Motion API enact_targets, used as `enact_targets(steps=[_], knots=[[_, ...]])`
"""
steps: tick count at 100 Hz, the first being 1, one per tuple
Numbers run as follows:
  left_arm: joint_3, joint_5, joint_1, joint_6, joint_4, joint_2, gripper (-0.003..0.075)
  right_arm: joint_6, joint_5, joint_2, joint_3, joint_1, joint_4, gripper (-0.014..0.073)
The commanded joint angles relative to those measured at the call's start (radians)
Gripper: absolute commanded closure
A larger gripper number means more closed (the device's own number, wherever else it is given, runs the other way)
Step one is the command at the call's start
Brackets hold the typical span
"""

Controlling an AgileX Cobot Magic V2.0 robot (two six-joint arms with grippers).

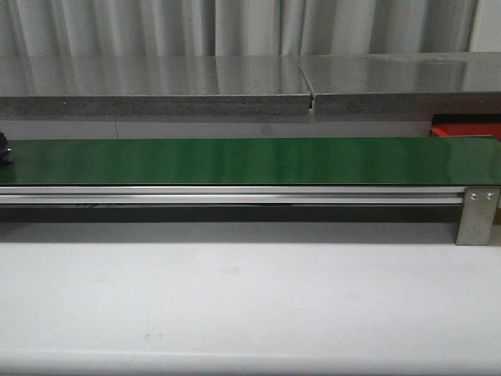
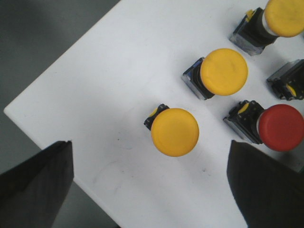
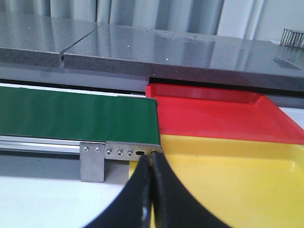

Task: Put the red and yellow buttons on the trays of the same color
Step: 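Move the left gripper over a yellow button and grasp it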

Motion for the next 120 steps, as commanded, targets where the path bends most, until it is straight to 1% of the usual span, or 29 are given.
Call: enact_targets(steps=[1,53,82,120], knots=[[-0.021,-0.047,-0.009,-0.013,-0.021,-0.024,0.0101,0.0,-0.081,0.014,-0.022,-0.004,-0.007,0.0712],[-0.021,-0.132,-0.009,-0.013,-0.037,0.06,0.0101,0.0,-0.081,0.014,-0.022,-0.004,-0.007,0.0712],[-0.021,-0.136,-0.018,0.003,-0.065,0.09,0.0101,0.0,-0.081,0.014,-0.022,-0.004,-0.007,0.0712],[-0.021,-0.13,-0.054,0.016,-0.056,0.129,0.0101,0.0,-0.081,0.014,-0.022,-0.004,-0.007,0.0712]])
